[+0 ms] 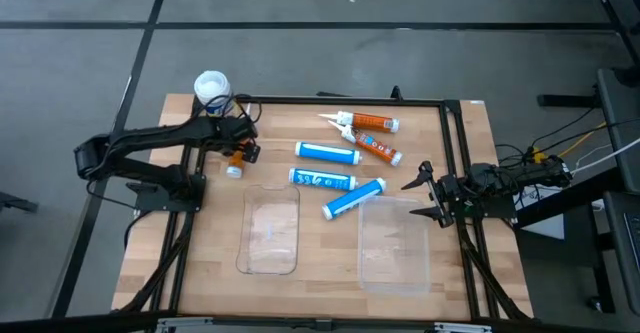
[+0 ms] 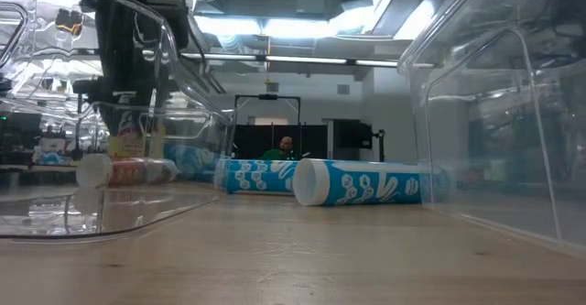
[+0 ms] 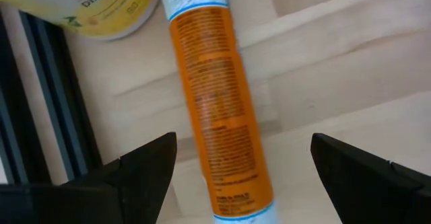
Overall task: Pick & place silicon tubes, Sealant and Lysol wipes
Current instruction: Put the left orange sealant into the left transparent bin
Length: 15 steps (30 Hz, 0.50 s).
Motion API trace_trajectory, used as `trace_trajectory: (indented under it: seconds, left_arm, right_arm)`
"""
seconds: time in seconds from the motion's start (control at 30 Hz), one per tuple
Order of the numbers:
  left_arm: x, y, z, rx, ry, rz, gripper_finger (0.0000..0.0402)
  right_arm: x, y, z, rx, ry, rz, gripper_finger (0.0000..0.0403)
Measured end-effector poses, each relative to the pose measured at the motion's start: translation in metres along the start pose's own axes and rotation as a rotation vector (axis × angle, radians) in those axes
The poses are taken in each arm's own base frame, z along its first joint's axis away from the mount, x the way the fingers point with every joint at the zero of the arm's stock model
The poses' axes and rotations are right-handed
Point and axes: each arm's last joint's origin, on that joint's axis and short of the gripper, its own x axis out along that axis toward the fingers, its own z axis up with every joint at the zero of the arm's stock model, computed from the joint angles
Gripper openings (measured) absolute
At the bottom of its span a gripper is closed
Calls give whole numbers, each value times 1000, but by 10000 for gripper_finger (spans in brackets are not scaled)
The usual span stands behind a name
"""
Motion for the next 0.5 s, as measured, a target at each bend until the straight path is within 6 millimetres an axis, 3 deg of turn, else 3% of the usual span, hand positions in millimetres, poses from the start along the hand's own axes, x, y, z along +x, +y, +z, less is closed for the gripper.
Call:
trace_trajectory:
  seconds: [0.5]
  left_arm:
    - [31, 2, 12, -73, 73, 85, 336]
  right_arm:
    - [0, 0, 0, 0, 0, 0, 323]
